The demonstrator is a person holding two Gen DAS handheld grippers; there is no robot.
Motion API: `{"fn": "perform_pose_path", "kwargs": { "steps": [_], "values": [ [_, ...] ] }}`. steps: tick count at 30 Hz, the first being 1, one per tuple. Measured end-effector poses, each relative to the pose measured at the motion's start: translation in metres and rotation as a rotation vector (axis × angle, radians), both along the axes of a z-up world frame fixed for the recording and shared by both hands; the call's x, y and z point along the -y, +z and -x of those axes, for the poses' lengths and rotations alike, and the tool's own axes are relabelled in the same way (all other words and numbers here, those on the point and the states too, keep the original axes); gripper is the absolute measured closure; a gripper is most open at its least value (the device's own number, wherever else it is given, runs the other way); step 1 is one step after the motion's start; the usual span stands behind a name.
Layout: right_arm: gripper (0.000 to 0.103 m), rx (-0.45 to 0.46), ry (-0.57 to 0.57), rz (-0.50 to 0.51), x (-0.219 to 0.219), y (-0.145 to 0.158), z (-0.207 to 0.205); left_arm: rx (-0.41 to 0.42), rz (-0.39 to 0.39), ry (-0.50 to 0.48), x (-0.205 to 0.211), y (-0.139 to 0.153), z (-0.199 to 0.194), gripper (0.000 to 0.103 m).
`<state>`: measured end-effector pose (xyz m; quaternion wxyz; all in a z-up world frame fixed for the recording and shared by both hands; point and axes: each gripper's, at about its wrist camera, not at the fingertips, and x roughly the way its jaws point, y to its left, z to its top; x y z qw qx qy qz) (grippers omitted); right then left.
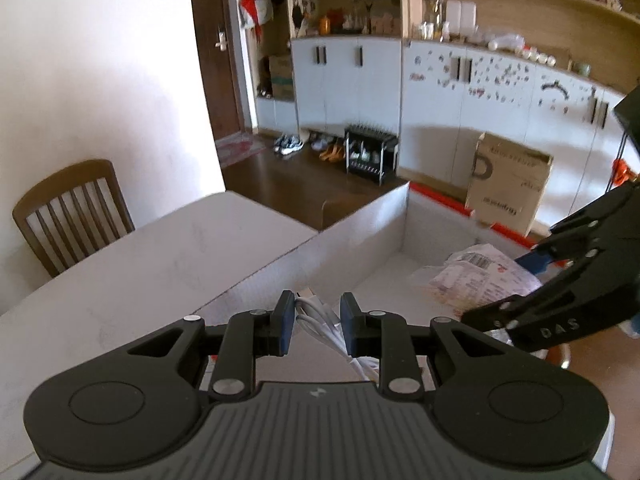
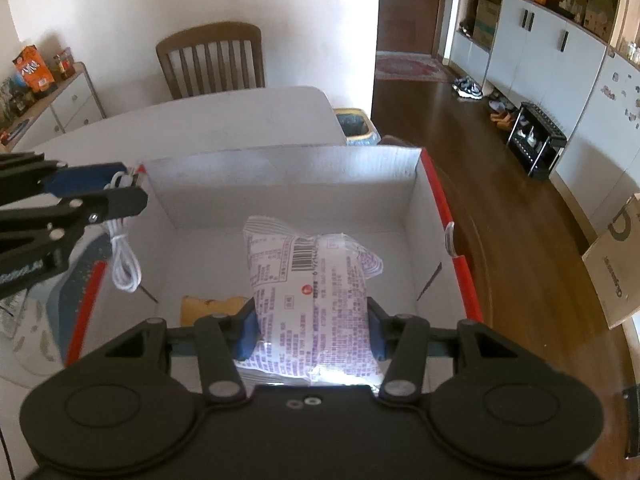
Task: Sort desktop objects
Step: 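Carry the food bag and white cable with both tools over the red box, then open the right tool to drop the food bag while the left tool releases the cable into the box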
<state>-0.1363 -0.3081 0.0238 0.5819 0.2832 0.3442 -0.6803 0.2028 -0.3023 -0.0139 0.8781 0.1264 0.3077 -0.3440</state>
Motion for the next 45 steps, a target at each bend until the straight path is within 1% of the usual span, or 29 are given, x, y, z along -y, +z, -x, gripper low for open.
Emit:
{"fn": "perform_pose_path", "kwargs": {
  "steps": [5,8,13,26,31,36,40,42,44,45],
  "values": [
    [0.052,-0.031,0.012,-0.028,0.011,-0.017,0.004,-0.04,-0.042,0.02,0.013,-0.018,-0.016,0.08],
    [0.052,-0.033,0.007,-0.046,0.021,-0.024,0.01,-0.059,-0.072,0.023,0.022,-0.028,-0.025,0.08],
    [0.052,-0.058,0.024,-0.097,0.035,-0.037,0.013,-0.104,-0.122,0.021,0.029,-0.043,-0.036,0.08],
    [0.052,-0.065,0.039,-0.177,0.045,-0.062,0.012,-0.191,-0.199,-0.04,0.042,-0.061,-0.045,0.079],
    [0.052,-0.074,0.046,-0.204,0.048,-0.065,0.009,-0.231,-0.228,-0.065,0.045,-0.064,-0.048,0.079],
    [0.051,-0.073,0.03,-0.214,0.05,-0.068,0.009,-0.258,-0.23,-0.084,0.044,-0.064,-0.05,0.079],
    [0.05,-0.068,0.033,-0.218,0.049,-0.068,0.009,-0.261,-0.23,-0.089,0.042,-0.064,-0.05,0.079],
    [0.046,-0.061,0.034,-0.213,0.048,-0.067,0.01,-0.265,-0.224,-0.089,0.041,-0.064,-0.05,0.078],
    [0.039,-0.061,0.032,-0.202,0.047,-0.064,0.011,-0.27,-0.218,-0.09,0.043,-0.063,-0.053,0.077],
    [0.038,-0.062,0.031,-0.195,0.046,-0.063,0.011,-0.271,-0.215,-0.091,0.042,-0.063,-0.053,0.077]
  ]
}}
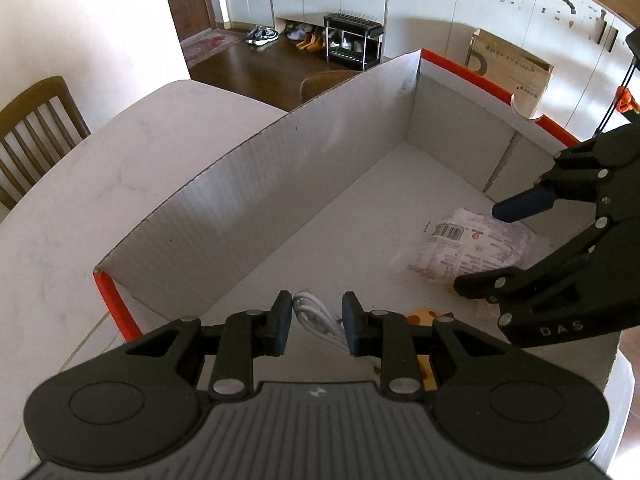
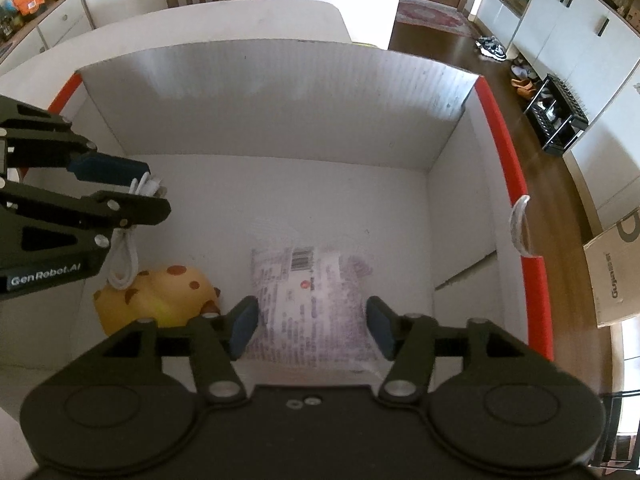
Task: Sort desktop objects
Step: 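Open the right tool to drop the food bag while the left tool releases the cable into the box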
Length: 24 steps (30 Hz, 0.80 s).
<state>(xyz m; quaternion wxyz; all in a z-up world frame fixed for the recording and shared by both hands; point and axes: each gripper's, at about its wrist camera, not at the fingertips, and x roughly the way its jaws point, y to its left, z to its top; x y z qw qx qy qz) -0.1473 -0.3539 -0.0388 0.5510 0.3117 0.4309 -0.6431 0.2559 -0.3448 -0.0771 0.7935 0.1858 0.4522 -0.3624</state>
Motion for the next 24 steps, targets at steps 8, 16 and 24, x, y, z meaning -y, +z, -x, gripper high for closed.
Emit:
{"fn": "perform_pose_path", "kwargs": {
  "steps": [8,16,24],
  "values": [
    [0.03,0.026,-0.002,0.04,-0.011,0.015,0.004,0.026,0.04,-0.005,0.0,0.011,0.01,0.043],
    [0.028,0.043,0.018,0.081,-0.027,0.035,0.005,0.056,0.084,0.026,-0.009,0.028,0.026,0.043],
    [0.028,0.078,0.037,0.142,-0.041,0.059,0.006,0.093,0.15,0.078,-0.036,0.056,0.045,0.043]
  ]
}}
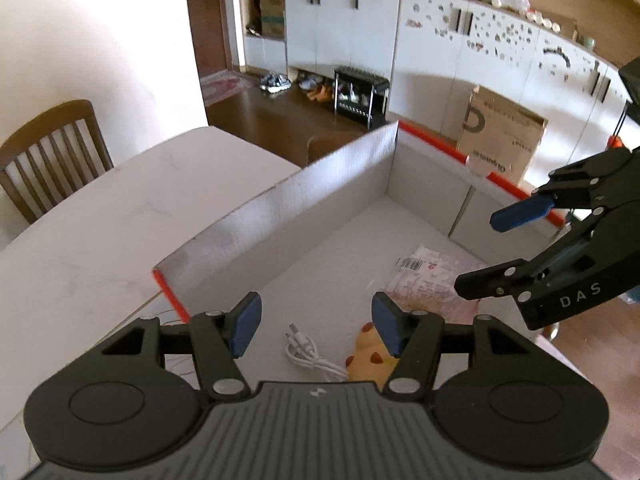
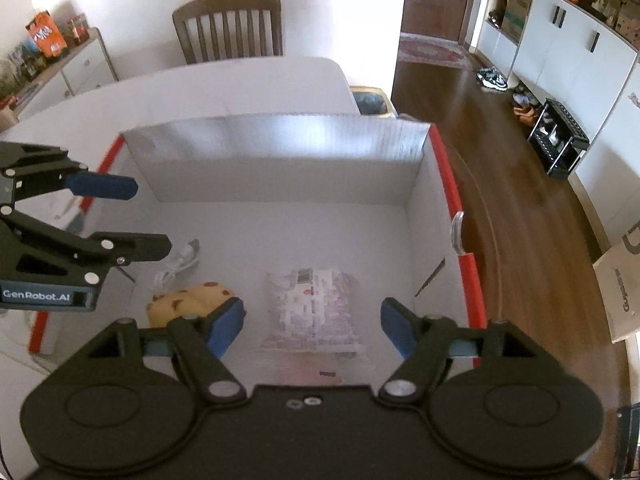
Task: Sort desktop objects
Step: 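Open the right tool to drop the food bag while the left tool releases the cable into the box, then withdraw both tools from the box back toward the cluttered table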
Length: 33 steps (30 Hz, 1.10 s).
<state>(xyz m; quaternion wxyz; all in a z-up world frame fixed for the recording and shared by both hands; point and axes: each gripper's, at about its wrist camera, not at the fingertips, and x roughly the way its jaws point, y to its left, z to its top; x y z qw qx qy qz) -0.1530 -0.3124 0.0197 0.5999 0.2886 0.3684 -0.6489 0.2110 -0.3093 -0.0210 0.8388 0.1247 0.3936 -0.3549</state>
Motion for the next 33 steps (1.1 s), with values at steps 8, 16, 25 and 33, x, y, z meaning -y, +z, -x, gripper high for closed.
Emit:
{"fn": "perform_pose_path", "kwargs": {
  "steps": [8,16,25,33],
  "values": [
    [0.024,0.03,0.045,0.042,-0.014,0.018,-0.019,0.028,0.068,0.045,-0.029,0.022,0.026,0.043],
    [0.021,0.035,0.055,0.065,-0.027,0.023,-0.044,0.048,0.111,0.046,-0.064,0.034,0.047,0.043],
    [0.018,0.037,0.05,0.094,-0.039,0.029,-0.083,0.079,0.155,0.047,-0.111,0.04,0.063,0.037],
    [0.011,0.038,0.074,0.114,-0.034,0.029,-0.134,0.107,0.175,0.082,-0.171,0.042,0.073,0.026]
  ]
}}
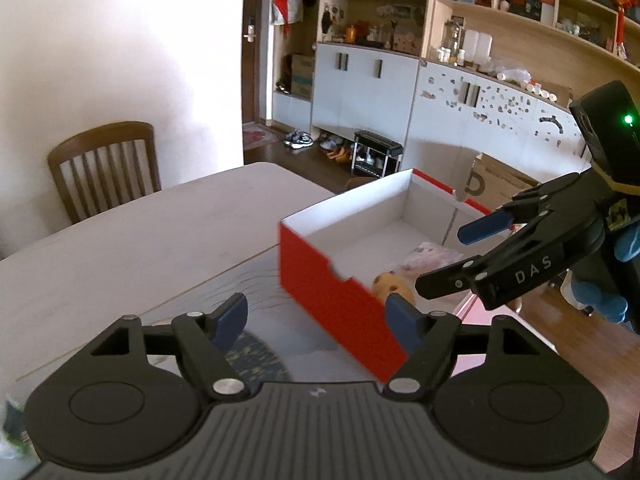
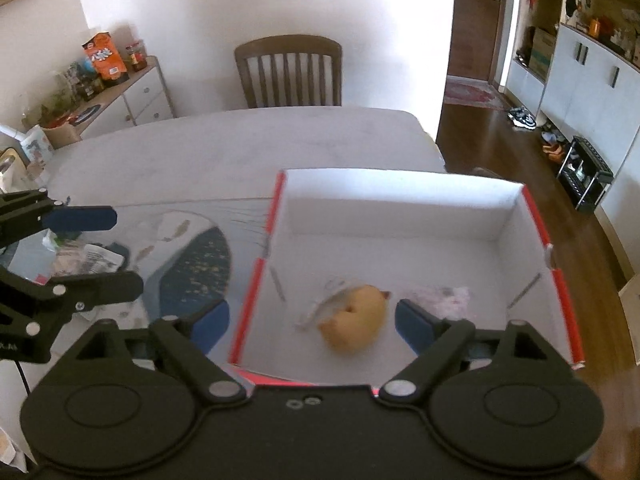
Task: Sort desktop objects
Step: 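Withdraw both tools from the box back toward the cluttered table, then grasp the red binder clip with the left tool while the right tool grasps the white printed sachet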
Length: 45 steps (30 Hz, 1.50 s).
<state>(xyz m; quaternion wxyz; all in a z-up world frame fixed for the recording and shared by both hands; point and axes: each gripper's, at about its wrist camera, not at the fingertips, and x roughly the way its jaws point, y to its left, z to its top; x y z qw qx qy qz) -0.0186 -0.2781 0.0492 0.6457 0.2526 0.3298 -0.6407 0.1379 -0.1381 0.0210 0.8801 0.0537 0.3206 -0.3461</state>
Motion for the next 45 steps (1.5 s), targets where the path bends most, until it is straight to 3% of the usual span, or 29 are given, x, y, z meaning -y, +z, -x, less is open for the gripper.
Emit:
{"fn": "perform_pose_path", "kwargs": {
  "steps": [16,20,29,45],
  "values": [
    [0.007,-0.023,0.044,-0.014,0.022,-0.021,-0.109,-0.017,0.0,0.109,-0.123,-0.027,0.015,0.015],
    [0.007,-0.023,0.043,-0.024,0.03,-0.031,-0.132,-0.008,-0.007,0.139,-0.149,-0.034,0.018,0.0],
    [0.007,-0.019,0.066,-0.042,0.048,-0.051,-0.185,-0.052,-0.022,0.199,-0.21,-0.059,0.017,0.0],
    [0.007,-0.03,0.101,-0.087,0.086,-0.087,-0.248,-0.115,-0.069,0.277,-0.269,-0.1,0.011,0.0]
  ]
}}
